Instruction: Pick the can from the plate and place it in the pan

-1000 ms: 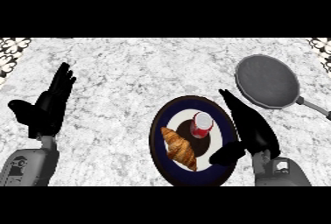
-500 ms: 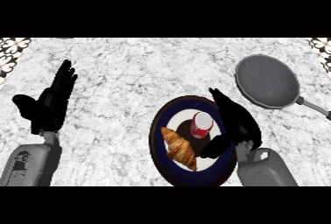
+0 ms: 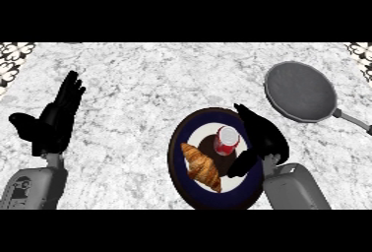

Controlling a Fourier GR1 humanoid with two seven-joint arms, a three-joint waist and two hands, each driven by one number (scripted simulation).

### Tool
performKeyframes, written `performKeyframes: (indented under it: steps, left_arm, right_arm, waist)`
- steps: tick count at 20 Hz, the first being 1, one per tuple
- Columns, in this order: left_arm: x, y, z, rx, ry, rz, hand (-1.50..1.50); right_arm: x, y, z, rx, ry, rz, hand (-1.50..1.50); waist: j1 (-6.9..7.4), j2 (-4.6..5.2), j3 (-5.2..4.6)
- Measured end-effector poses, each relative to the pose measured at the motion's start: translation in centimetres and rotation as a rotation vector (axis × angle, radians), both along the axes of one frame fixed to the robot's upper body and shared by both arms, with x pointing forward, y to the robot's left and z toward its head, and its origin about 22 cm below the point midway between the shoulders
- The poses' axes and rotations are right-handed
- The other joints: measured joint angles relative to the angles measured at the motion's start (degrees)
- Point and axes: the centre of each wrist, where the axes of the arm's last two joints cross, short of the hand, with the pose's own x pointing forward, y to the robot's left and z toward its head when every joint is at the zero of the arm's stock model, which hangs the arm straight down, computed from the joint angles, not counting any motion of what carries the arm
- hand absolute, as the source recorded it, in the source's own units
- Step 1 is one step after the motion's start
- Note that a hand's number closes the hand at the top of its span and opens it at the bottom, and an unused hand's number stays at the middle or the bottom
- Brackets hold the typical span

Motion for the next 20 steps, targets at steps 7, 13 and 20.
performKeyframes:
  steps: [7,13,20]
  left_arm:
    - [0.1,-0.6,0.2,-0.004,0.004,-0.004,0.00]
    - [0.2,-0.3,0.1,-0.002,0.004,0.000,0.00]
    - [0.4,-0.7,0.3,-0.001,0.001,-0.032,0.00]
  right_arm:
    - [0.0,1.4,-1.6,0.017,0.000,0.094,1.50]
    - [-0.1,0.7,-2.6,0.011,-0.049,0.134,1.50]
    - [1.2,6.7,-1.8,-0.125,-0.013,0.107,1.50]
  waist:
    - [0.01,0.02,0.01]
    - [-0.03,-0.14,-0.05]
    - [1.26,-0.06,-0.23]
